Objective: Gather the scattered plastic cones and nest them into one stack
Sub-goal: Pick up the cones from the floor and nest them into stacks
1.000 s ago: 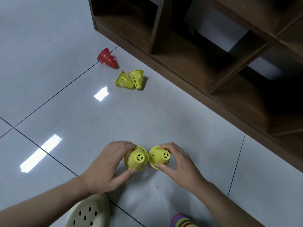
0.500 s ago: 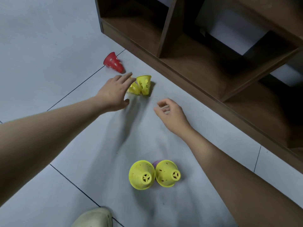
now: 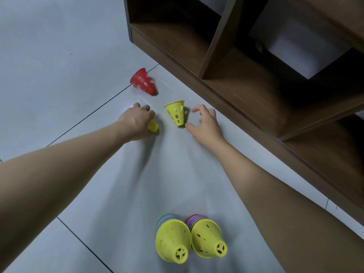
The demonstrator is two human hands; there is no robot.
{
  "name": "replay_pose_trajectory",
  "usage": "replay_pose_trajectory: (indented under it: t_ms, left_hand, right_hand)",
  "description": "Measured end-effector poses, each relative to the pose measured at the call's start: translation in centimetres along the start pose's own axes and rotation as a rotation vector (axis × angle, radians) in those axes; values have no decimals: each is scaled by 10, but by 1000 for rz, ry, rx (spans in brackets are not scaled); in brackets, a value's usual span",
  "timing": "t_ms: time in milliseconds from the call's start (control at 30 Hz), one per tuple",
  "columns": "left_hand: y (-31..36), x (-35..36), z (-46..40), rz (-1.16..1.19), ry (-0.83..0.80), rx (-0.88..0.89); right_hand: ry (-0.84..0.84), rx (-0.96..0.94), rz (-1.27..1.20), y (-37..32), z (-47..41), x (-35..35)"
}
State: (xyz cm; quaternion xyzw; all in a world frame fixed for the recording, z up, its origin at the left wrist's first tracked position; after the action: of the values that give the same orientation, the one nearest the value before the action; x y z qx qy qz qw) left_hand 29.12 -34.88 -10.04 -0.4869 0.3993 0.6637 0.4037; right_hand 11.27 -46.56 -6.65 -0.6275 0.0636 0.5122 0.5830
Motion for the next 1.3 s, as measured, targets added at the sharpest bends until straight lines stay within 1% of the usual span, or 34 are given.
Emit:
replay_pose_trajectory:
  t_ms: [100,233,300,400,467,633,733,833,900,1000,1033,1133,1200,1300]
  left_hand:
    - [-3,2,4,62,31,32]
    - [-2,2,14,76,40,77]
    - [-2,1,20,85,63,110]
    - [0,1,28,101,95,154]
    - [2,3,31,124,108,171]
    - [11,8,55,180,113,282]
    - [24,7,80,223,127,355]
    - [44,-14,105,327,239,325]
    - [59,-36,127,421,363,274]
    - [73,-65,166,535,512,200]
    - [79,-73,180,548,547,213]
    - [99,-94,218,620,628,327]
    - [112,-100,233,702,640,366]
    - [132,-91,247,784,567,418]
  right_hand:
    - [-42,-90,43,-23,-17,22]
    - [-102,-129,23,-39,-29,51]
    - [-116,-117,16,-37,-24,57]
    - [-157,-108,79,-25,-6,60]
    - [-131,-108,86,-18,7,52]
    - [-43,74,-151,16,37,18]
    - [-11,117,-337,27,65,-2]
    - [-13,143,-537,23,104,-28]
    - [-1,123,-593,17,131,-52]
    - [29,67,-569,6,175,-90]
    - [40,48,-551,2,190,-101]
    - [37,5,-437,-6,232,-124]
    - [20,0,-380,-5,254,-126]
    - [30,-55,-252,-2,278,-122]
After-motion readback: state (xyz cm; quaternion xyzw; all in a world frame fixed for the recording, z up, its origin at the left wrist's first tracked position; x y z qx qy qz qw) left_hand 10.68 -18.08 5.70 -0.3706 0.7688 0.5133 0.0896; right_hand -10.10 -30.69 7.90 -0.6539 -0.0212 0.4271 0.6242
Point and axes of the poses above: each hand's wrist, its own z-axis away from the middle knuckle, its own x-axis out of the palm, y = z × x, the point moved 8 cm from there along -z, towards the middle knuckle, and after that the axes turned 3 degrees about y, right-handed, at the moved point
